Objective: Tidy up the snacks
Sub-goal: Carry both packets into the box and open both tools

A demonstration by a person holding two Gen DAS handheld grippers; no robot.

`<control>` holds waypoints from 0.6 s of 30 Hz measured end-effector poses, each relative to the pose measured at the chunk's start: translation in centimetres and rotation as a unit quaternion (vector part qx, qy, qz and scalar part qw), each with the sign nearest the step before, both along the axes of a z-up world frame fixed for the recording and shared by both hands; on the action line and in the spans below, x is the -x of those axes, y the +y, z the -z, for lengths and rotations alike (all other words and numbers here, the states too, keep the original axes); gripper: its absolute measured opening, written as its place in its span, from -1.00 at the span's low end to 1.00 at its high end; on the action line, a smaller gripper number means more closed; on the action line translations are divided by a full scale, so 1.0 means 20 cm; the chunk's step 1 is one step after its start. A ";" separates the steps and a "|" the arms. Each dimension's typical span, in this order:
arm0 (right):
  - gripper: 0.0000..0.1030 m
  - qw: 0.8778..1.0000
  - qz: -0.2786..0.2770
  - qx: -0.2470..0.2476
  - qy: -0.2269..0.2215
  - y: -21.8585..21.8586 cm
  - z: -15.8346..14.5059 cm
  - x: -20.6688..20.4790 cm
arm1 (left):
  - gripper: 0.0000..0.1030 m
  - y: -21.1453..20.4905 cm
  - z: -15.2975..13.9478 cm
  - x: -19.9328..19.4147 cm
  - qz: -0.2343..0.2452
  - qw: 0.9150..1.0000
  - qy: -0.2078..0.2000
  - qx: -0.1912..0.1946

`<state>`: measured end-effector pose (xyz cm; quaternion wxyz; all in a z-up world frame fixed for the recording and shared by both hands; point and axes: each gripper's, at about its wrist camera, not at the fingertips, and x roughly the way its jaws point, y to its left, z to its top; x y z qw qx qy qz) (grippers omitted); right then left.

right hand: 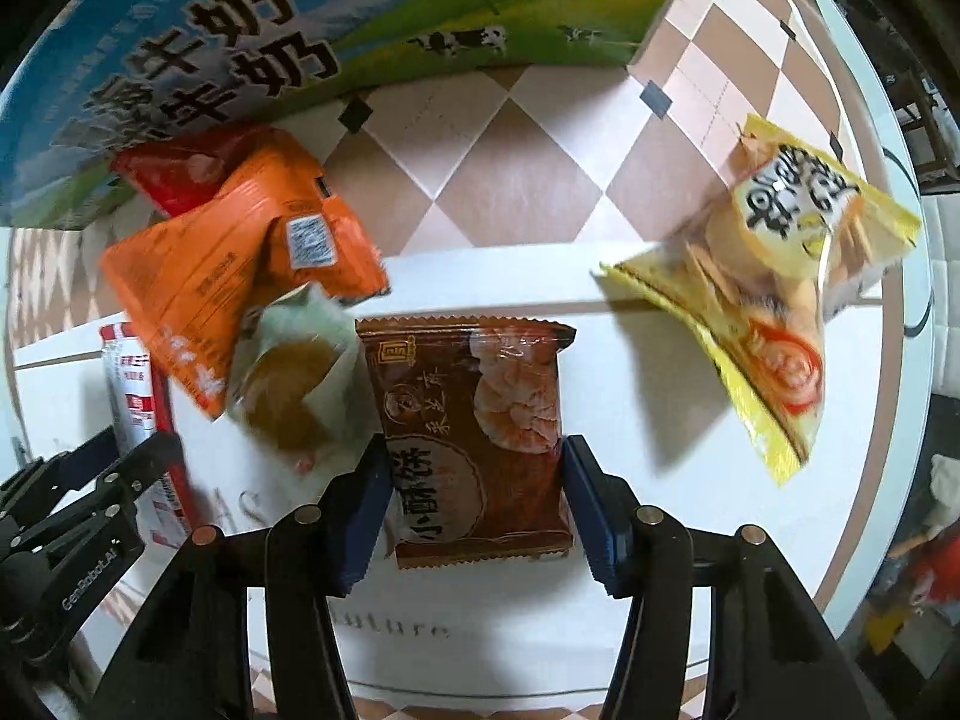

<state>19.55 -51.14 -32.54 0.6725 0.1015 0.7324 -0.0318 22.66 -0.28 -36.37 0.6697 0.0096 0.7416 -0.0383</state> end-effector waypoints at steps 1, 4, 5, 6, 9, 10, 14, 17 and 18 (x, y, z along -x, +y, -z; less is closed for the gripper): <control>0.15 1.000 0.002 -0.007 -0.003 0.00 -0.02 0.02 | -0.17 -0.01 -0.04 0.04 -0.001 1.000 -0.003 0.004; 0.15 0.999 0.005 -0.032 -0.011 0.01 -0.08 0.08 | -0.17 0.03 -0.16 0.18 -0.004 1.000 -0.013 0.022; 0.15 0.999 0.005 -0.042 -0.017 0.01 -0.12 0.11 | -0.17 0.01 -0.21 0.20 -0.004 0.999 -0.018 0.027; 0.15 0.999 0.005 -0.050 -0.021 0.01 -0.16 0.12 | -0.17 0.02 -0.26 0.21 -0.004 0.999 -0.024 0.034; 0.15 0.996 0.005 -0.075 -0.040 0.00 -0.28 0.16 | -0.17 0.03 -0.43 0.22 -0.003 0.997 -0.044 0.059; 0.15 0.995 0.005 -0.083 -0.046 0.00 -0.32 0.15 | -0.17 0.03 -0.49 0.21 -0.003 0.996 -0.054 0.068; 0.15 0.990 0.010 -0.111 -0.083 -0.06 -0.54 0.07 | -0.17 0.02 -0.72 0.08 0.000 0.990 -0.095 0.101; 0.15 0.986 0.018 -0.121 -0.115 -0.10 -0.76 -0.07 | -0.17 -0.05 -0.83 -0.15 0.007 0.986 -0.119 0.117; 0.15 0.985 0.020 -0.120 -0.126 -0.13 -0.80 -0.12 | -0.17 -0.06 -0.84 -0.22 0.009 0.985 -0.125 0.120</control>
